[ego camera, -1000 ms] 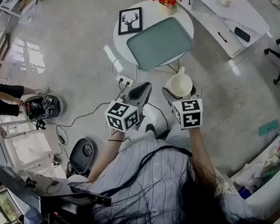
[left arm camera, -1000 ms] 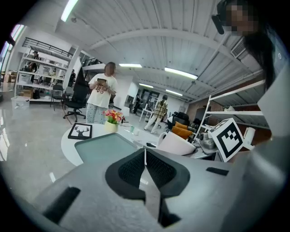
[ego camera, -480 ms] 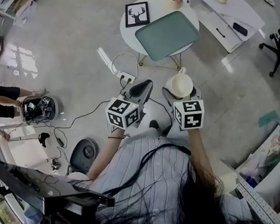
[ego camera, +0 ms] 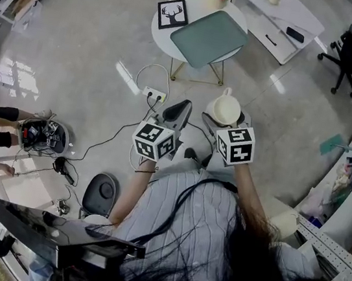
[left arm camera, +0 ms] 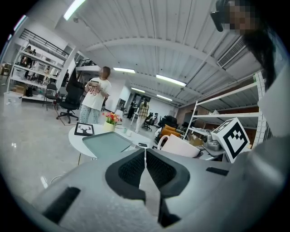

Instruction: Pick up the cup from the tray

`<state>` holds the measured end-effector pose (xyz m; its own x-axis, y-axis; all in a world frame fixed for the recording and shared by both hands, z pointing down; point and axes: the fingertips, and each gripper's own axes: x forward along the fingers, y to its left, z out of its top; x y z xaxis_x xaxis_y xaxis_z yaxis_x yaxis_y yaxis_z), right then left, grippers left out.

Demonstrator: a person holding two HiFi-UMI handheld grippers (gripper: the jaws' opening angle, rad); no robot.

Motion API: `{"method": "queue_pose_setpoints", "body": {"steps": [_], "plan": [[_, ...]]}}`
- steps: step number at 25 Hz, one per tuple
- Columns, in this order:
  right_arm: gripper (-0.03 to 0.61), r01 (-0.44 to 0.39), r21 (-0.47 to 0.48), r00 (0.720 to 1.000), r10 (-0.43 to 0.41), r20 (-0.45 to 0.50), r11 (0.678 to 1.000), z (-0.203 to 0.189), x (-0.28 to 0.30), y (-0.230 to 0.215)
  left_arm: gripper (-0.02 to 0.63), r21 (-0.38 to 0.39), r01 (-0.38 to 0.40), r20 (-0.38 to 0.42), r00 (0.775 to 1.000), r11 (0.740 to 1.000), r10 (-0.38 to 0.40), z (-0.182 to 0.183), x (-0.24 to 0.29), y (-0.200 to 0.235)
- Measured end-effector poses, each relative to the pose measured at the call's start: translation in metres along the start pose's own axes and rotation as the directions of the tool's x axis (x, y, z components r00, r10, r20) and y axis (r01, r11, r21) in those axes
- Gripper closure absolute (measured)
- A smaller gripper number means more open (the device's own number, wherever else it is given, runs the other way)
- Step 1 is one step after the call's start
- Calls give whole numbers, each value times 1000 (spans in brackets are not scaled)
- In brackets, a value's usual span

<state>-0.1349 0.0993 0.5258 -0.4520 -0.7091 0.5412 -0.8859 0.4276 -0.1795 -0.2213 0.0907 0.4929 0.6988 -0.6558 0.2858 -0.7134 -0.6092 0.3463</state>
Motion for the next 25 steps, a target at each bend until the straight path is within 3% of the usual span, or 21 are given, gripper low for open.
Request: {"method": "queue_pose_setpoints", "body": {"steps": [25], "plan": [[156, 1, 10, 1000, -1, 6, 1000, -17, -25, 12, 600, 24, 28, 4, 1000, 999, -28, -10, -13, -24]]}}
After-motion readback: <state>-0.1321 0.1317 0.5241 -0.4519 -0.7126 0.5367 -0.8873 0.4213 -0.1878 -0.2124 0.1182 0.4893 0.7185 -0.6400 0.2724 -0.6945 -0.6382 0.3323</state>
